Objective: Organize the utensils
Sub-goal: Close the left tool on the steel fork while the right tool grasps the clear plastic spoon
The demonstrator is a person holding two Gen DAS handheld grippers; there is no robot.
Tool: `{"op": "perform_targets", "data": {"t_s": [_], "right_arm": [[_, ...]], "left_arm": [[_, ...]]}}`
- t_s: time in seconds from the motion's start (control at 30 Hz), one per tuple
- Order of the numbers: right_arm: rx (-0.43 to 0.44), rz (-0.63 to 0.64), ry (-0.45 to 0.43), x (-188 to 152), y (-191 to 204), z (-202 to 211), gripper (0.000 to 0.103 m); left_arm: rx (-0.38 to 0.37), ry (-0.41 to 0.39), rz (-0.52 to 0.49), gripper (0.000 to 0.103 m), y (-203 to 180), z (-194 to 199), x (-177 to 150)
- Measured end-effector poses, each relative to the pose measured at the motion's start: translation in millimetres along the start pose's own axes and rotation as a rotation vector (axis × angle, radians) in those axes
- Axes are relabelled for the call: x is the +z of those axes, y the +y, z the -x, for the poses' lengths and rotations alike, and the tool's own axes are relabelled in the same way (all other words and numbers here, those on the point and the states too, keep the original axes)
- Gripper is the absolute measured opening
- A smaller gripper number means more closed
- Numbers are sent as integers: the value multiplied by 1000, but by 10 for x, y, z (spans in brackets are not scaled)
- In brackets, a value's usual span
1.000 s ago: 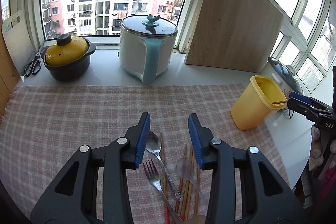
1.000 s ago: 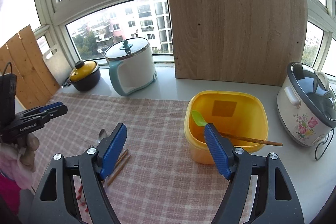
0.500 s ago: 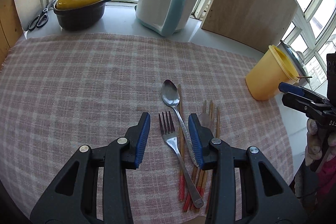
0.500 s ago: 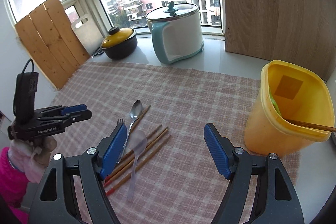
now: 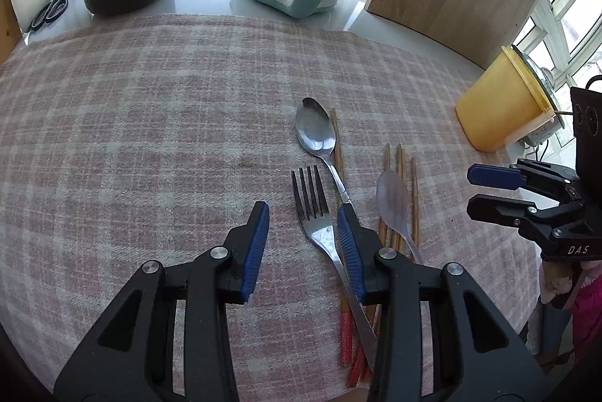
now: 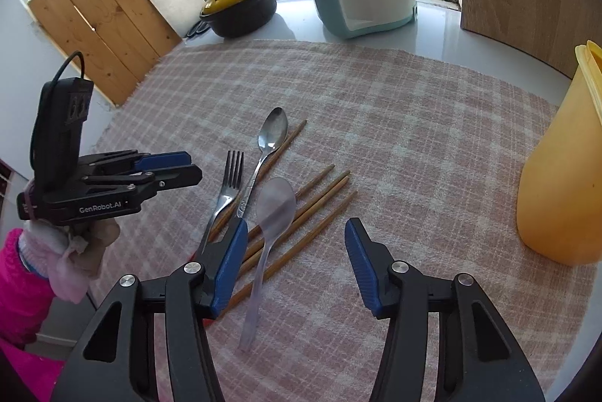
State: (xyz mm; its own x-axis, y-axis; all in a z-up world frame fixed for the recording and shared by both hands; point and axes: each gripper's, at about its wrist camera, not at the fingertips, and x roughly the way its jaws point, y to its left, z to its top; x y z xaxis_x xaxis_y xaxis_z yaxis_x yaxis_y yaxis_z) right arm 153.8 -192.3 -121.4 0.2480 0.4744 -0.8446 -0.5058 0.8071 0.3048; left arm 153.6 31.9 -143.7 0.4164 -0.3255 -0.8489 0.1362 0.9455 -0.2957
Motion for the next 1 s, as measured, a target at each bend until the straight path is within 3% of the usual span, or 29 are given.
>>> {"op": "perform_targets", "data": {"t_s": [0.4,1.0], "right_arm": [[-5,64,65,50,104,-332,36],[-19,111,95,152,206,-633,36]], "left_arm": [[25,30,-59,38,-98,-211,52],[29,46,-82,38,-120,-407,121]]}}
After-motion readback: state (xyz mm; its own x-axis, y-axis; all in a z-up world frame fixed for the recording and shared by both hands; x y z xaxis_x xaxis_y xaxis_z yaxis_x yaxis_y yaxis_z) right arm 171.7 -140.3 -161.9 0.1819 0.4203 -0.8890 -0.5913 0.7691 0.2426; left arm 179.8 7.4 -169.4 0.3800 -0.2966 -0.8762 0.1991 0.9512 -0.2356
